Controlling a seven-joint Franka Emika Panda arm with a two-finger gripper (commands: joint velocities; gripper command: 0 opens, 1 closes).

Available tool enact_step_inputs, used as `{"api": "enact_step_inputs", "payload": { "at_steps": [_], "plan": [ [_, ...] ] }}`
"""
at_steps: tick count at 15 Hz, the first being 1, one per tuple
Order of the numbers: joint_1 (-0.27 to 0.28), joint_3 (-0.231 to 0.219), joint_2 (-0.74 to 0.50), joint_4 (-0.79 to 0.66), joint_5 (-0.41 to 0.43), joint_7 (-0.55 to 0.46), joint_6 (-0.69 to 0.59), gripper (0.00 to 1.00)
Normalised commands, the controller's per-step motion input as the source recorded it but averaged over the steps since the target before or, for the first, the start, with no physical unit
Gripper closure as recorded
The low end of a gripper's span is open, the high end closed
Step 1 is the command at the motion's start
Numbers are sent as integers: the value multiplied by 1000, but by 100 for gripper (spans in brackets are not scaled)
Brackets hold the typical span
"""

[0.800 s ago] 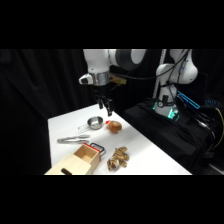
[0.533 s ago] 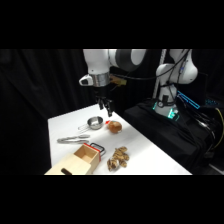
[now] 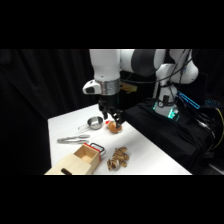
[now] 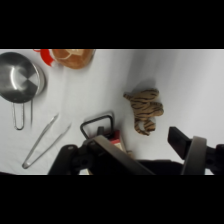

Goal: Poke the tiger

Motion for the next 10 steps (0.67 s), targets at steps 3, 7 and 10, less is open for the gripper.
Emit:
{"api": "enact_step_inputs", "payload": {
  "at_steps": [3,7,10],
  "plan": [
    [84,40,329,304,-132,82,183,33],
    [42,-17,282,204,-177,49,222,67],
    [68,-18,155,80,-166,47,169,93]
  ]
}}
